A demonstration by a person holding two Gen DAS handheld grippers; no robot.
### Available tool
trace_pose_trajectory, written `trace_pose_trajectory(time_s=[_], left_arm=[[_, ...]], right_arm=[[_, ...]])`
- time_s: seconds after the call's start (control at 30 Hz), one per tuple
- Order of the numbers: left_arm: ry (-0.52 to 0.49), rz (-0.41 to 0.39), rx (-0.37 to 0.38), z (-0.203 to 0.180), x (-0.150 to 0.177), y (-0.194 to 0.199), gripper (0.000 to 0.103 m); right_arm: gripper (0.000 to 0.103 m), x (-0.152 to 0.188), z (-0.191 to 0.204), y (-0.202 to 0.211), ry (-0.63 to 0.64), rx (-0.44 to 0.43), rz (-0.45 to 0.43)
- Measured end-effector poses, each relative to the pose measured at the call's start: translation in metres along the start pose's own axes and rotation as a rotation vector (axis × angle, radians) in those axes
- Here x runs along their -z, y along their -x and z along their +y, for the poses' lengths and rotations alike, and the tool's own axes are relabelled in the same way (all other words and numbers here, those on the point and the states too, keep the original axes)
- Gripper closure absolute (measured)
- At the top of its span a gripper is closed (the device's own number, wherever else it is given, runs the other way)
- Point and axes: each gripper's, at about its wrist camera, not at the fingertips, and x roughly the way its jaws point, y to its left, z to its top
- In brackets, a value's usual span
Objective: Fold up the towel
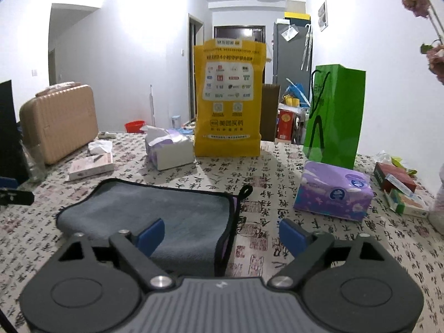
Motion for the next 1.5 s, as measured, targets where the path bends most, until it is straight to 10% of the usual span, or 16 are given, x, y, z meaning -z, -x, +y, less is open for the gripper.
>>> trace_pose_trajectory(time_s=[1.5], left_arm=[[-0.031, -0.160, 0.018, -0.028, 0.115, 0.157, 0.000]], right_arm=[[0.003, 0.096, 0.088, 0.165, 0.037, -0.032, -0.139]])
